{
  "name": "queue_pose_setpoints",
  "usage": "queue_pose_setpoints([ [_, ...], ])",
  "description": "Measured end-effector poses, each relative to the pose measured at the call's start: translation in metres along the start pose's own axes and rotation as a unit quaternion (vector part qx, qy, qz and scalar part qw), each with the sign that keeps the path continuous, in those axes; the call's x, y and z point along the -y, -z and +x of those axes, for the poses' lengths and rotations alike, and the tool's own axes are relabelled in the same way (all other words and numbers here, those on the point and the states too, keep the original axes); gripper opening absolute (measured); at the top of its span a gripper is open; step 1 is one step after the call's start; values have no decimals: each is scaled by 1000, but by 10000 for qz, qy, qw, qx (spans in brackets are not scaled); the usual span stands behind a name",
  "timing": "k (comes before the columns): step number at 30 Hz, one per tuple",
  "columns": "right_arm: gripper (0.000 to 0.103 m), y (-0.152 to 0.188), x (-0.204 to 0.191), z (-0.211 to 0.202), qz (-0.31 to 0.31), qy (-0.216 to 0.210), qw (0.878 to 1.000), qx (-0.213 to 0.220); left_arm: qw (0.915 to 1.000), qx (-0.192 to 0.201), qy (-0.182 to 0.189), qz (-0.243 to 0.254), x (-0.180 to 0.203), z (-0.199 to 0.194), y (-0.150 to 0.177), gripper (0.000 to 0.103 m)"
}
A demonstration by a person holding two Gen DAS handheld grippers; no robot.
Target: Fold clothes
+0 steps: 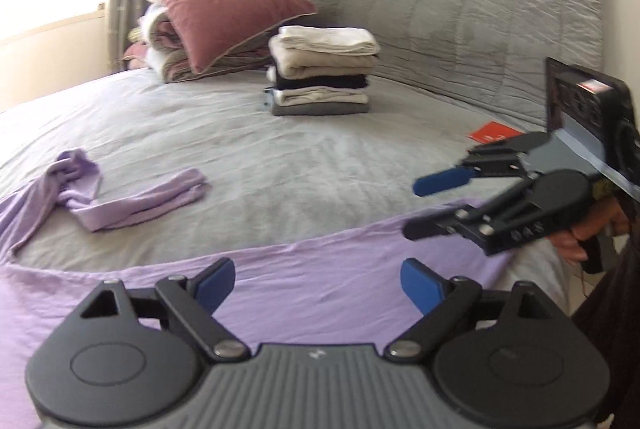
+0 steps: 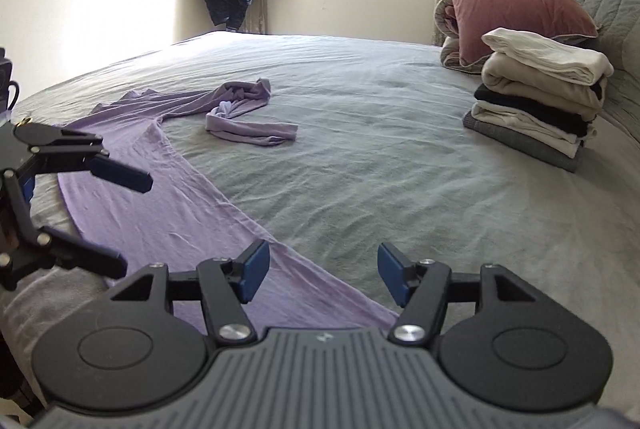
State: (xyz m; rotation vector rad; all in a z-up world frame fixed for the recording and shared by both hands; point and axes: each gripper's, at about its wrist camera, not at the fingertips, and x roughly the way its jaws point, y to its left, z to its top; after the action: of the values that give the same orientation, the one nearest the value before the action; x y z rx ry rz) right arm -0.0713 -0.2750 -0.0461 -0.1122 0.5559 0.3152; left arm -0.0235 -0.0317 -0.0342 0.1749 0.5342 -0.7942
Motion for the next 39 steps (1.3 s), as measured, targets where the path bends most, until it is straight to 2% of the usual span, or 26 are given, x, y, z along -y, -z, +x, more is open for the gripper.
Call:
queue_pose_setpoints([
  [4, 64, -5, -39, 18, -588, -412, 9972, -191, 9937, -61, -971, -548, -47, -6, 4, 91],
  [8, 64, -7, -56, 29, -735, -655, 9946, -334, 9786, -87, -1793, -1006, -87, -18, 15, 91],
  [11, 66, -3, -56, 32, -691, -682, 9946, -378, 9651, -295, -2166, -1446, -113, -26, 28, 91],
  [13, 74, 0, -50, 30, -555, -671, 9955, -377, 9595, -524, -2314, -1519, -123, -26, 37, 91],
  [19, 86, 17, -19, 7, -160, -482, 9982, -318, 9629, -543, -2295, -1310, -127, -43, 50, 93],
  [21, 94, 24, -10, -4, -95, -389, 9985, -374, 9629, -573, -2301, -1287, -129, -49, 53, 94],
  [24, 103, 29, -1, -16, -75, -250, 9984, -505, 9588, -640, -2384, -1407, -133, -61, 56, 95],
  [26, 103, 26, 1, -18, -8, -151, 9982, -572, 9547, -713, -2474, -1492, -135, -66, 55, 95],
  [29, 103, 15, 3, -14, 201, -118, 9985, -498, 9510, -776, -2594, -1495, -134, -71, 53, 95],
  [33, 103, -6, 3, 0, 596, -291, 9970, -390, 9525, -781, -2612, -1360, -133, -72, 45, 95],
  [36, 103, -34, 4, 21, 856, -368, 9949, -388, 9538, -754, -2564, -1375, -136, -70, 33, 95],
  [39, 103, -63, 5, 51, 1155, -366, 9921, -331, 9545, -677, -2412, -1617, -148, -64, 19, 95],
])
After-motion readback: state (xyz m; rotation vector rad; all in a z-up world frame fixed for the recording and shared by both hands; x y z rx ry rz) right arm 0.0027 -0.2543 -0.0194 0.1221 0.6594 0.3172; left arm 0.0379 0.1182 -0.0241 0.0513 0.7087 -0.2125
